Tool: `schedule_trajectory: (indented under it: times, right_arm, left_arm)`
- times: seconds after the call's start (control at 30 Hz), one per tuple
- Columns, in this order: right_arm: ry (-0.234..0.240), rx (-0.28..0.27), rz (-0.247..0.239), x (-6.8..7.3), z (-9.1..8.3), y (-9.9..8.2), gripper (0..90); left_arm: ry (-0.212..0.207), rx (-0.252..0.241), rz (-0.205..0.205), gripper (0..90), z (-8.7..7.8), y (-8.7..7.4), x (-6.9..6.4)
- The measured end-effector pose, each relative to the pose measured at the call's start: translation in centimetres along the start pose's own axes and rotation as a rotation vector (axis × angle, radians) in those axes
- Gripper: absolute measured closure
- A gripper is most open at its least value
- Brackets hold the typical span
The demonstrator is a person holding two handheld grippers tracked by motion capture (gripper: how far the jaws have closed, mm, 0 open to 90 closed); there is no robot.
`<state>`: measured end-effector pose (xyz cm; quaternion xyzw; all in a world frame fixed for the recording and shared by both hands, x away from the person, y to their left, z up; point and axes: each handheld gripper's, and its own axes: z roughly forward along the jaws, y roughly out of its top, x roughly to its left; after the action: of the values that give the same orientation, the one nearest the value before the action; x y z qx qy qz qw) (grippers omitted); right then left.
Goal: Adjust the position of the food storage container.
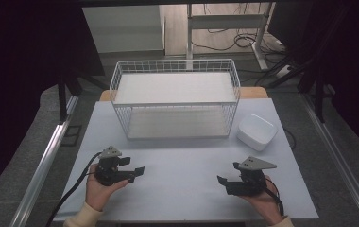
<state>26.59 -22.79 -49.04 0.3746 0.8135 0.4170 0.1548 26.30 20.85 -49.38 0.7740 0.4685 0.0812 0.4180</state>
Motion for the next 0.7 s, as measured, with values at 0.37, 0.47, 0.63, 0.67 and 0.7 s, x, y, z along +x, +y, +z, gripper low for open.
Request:
schedule_trajectory:
  times: [0.37,0.47,0.63,0.67,0.7]
  right_arm:
    - [-0.017,0.021,-0.015,0.13,-0.17,-0.26,21.8]
    - [-0.022,0.033,-0.022,0.31,-0.03,-0.26,22.5]
    - [-0.031,0.052,-0.034,0.51,0.18,-0.24,23.4]
    - [-0.037,0.053,-0.027,0.53,0.17,-0.14,23.8]
    - [-0.037,0.053,-0.027,0.53,0.17,-0.14,23.8]
  left_arm:
    - [0.001,-0.001,0.002,25.6,0.11,0.05,0.09]
    - [0.014,-0.002,0.017,25.6,-0.01,-0.06,-0.01]
    - [0.019,-0.009,0.026,25.8,-0.37,-0.08,-0.1]
    - [0.019,-0.012,0.026,25.8,-0.51,-0.09,-0.14]
    - [0.019,-0.012,0.026,25.8,-0.51,-0.09,-0.14]
